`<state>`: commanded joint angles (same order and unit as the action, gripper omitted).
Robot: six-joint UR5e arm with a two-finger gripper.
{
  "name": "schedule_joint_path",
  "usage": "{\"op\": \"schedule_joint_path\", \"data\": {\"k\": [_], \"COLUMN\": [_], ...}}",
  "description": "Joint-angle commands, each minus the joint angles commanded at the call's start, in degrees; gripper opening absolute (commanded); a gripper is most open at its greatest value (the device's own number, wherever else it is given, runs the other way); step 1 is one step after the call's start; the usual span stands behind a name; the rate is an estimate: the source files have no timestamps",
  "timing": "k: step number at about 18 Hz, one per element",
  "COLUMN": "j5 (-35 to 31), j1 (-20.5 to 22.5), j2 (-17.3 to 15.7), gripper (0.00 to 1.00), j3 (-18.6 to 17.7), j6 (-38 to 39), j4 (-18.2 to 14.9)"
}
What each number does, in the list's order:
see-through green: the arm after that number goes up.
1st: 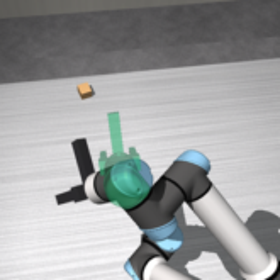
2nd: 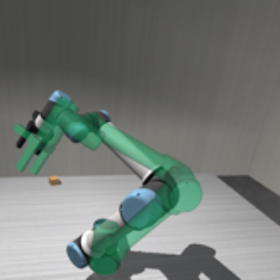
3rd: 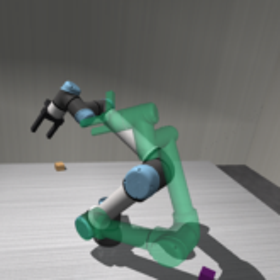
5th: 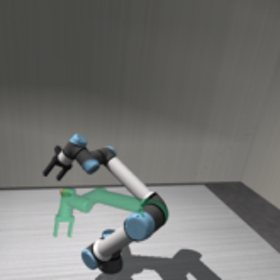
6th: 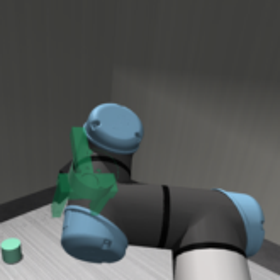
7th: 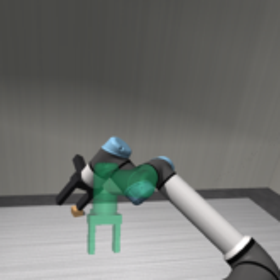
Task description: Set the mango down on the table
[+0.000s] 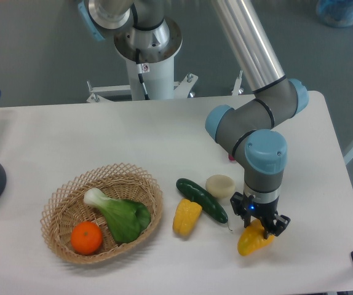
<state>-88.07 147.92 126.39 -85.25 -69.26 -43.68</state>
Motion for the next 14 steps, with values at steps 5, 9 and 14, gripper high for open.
{"op": "schedule_joint_path", "data": {"k": [5,9,14], "j5": [0.0,0.0,-2.2], "j1": [0.0,-0.1,1.1], "j2": [-0.6,-4.9,-10.1], "gripper": [0.99,1.0,1.0], "j3": [0.3,1.7,6.0], "j6": [-2.2,-2.1,-4.0], "j4": [0.1,0.0,-1.0]}}
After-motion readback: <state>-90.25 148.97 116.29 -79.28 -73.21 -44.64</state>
